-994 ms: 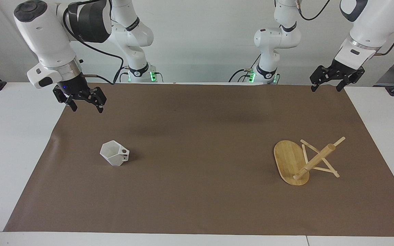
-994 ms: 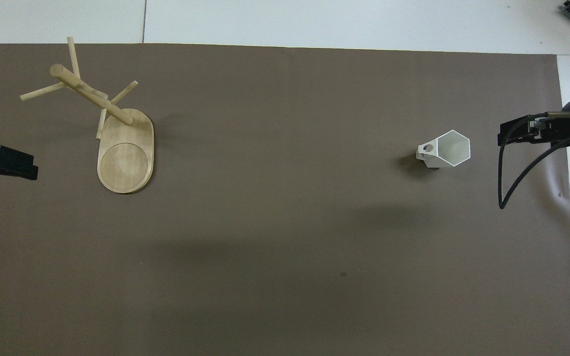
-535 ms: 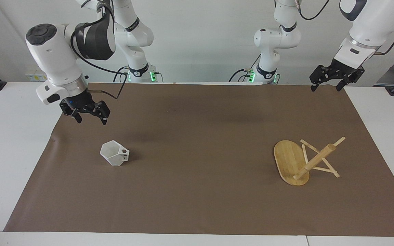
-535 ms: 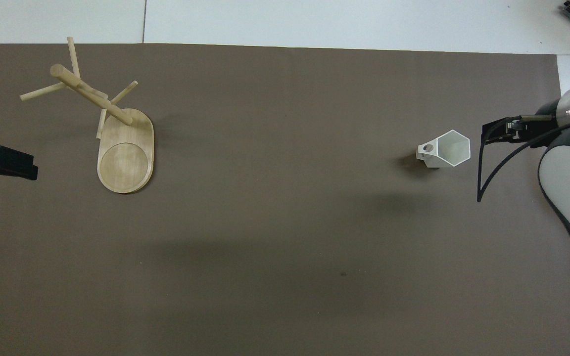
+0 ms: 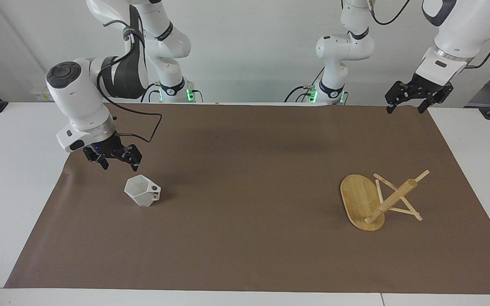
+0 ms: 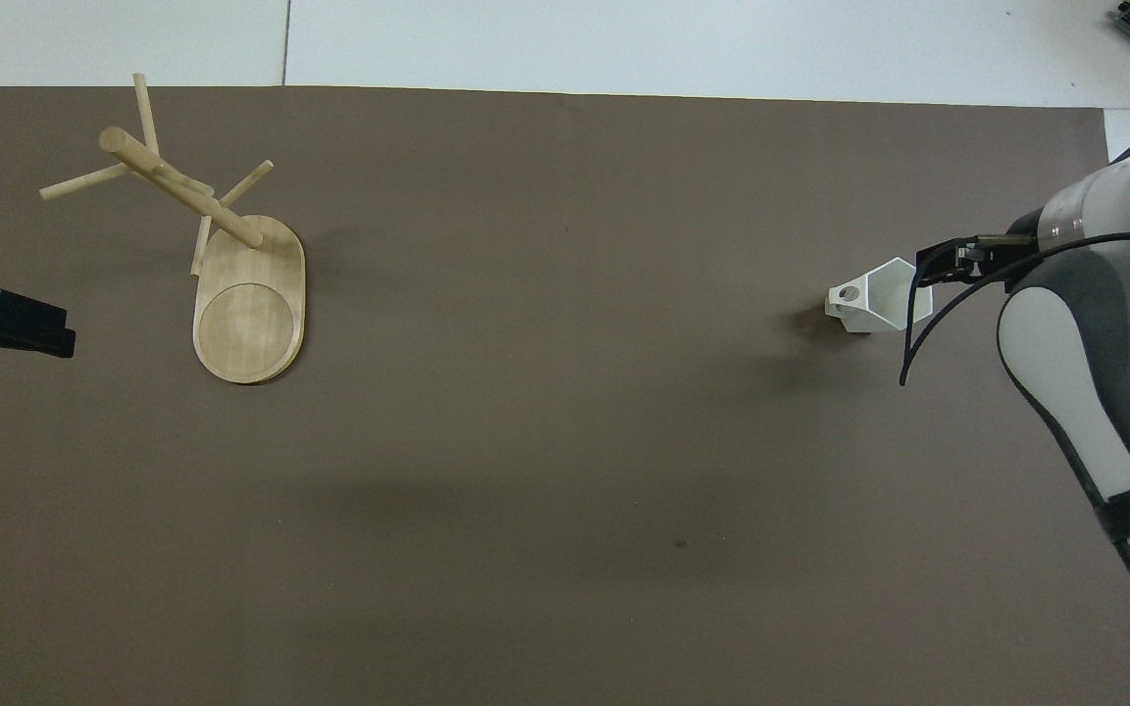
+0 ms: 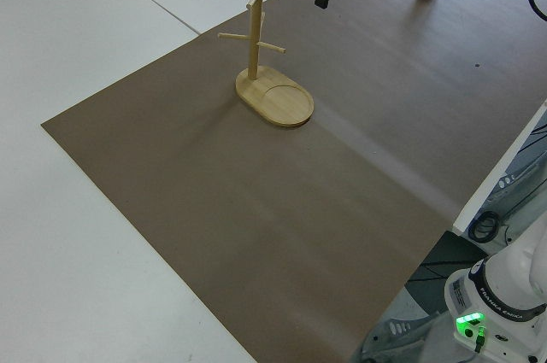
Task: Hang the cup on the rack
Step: 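Reach the right gripper to the white hexagonal cup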
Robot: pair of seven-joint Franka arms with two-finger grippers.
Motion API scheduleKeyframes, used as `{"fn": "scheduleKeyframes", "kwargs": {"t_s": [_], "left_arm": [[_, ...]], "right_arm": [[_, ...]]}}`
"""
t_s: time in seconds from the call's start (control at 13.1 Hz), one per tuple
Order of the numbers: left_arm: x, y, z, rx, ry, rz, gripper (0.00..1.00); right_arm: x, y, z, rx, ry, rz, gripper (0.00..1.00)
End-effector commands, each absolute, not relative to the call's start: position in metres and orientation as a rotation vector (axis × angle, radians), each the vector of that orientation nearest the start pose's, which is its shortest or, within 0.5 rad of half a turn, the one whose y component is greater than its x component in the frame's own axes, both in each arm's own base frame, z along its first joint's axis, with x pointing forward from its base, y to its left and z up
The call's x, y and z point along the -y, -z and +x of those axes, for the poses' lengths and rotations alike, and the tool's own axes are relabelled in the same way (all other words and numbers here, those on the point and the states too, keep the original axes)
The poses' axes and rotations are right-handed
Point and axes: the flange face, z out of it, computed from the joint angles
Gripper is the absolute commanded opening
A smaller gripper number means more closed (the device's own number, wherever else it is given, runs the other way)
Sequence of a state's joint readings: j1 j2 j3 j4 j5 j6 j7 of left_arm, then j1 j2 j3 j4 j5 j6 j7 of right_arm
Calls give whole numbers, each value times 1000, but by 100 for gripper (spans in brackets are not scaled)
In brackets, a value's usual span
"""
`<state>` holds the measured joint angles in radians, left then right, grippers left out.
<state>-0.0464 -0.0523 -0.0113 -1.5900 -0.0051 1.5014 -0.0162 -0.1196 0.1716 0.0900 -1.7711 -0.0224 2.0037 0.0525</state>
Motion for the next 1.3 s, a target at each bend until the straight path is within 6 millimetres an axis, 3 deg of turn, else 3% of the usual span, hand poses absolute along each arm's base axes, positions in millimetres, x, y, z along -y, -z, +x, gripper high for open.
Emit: {"fn": "scheduleKeyframes", "kwargs": {"t_s": [0.0,0.38,1.22], "left_arm": [[31,-638,523,-57,-42,-3125,100],[32,-638,523,-52,-35,-3126,100],[32,-637,523,-52,-40,-3126,100]], "right_arm": [[25,-454,612,-94,128,-3127,100],[30,-428,618,-11,206,-3128,100],[33,-379,624,-29,266,-3121,100]]}}
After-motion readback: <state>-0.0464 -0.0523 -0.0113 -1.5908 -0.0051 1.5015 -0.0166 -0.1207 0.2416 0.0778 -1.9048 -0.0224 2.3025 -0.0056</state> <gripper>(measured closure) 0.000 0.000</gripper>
